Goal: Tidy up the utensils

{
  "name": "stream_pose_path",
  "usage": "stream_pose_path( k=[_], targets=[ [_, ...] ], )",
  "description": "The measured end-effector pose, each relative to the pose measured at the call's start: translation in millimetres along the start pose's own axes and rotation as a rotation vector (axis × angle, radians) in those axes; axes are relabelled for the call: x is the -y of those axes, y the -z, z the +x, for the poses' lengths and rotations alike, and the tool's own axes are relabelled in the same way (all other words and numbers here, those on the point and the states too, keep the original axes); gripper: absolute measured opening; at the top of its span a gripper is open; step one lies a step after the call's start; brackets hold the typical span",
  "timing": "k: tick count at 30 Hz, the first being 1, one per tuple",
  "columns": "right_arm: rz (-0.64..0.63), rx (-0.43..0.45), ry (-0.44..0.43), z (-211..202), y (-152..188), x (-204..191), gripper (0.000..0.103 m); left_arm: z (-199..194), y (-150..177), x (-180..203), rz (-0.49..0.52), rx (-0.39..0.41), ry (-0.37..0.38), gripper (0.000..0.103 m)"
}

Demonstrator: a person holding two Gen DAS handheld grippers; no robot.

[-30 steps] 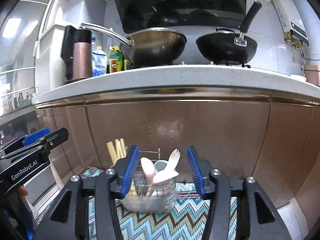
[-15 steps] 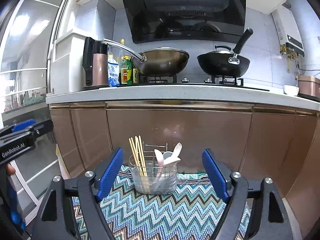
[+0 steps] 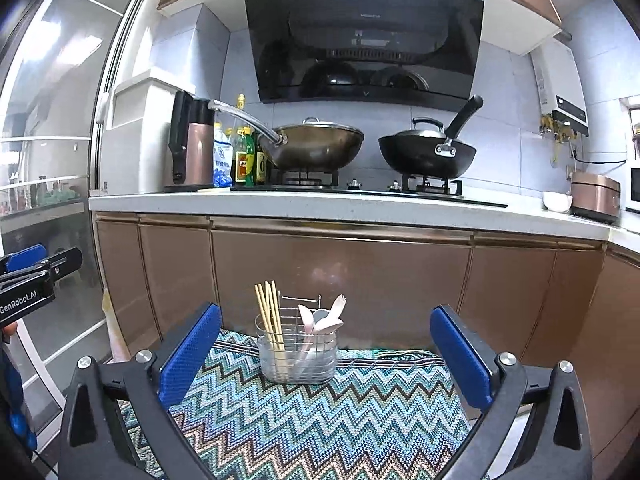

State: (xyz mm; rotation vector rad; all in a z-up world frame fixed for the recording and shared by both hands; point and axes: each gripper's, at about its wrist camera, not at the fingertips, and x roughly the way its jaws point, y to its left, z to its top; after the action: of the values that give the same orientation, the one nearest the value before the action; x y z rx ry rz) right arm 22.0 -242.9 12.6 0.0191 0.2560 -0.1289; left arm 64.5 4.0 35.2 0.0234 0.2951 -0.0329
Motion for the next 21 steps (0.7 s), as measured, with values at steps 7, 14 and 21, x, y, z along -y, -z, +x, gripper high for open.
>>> stream_pose_path(
  k=[7,14,21],
  targets=[
    [0.010,-0.007,0.029,-16,2,0,0.103,-23,4,3,0.043,0.025,-0.004,0.080],
    [-0.004,-0.019,0.027,-23,10,0,0.103,-26,12,6,0.055,0.016,-0.026,0.081],
    [0.010,-0.007,0.023,-29,12,2,0.103,-27,13,5,0.042,0.020,-0.070,0.082]
  ],
)
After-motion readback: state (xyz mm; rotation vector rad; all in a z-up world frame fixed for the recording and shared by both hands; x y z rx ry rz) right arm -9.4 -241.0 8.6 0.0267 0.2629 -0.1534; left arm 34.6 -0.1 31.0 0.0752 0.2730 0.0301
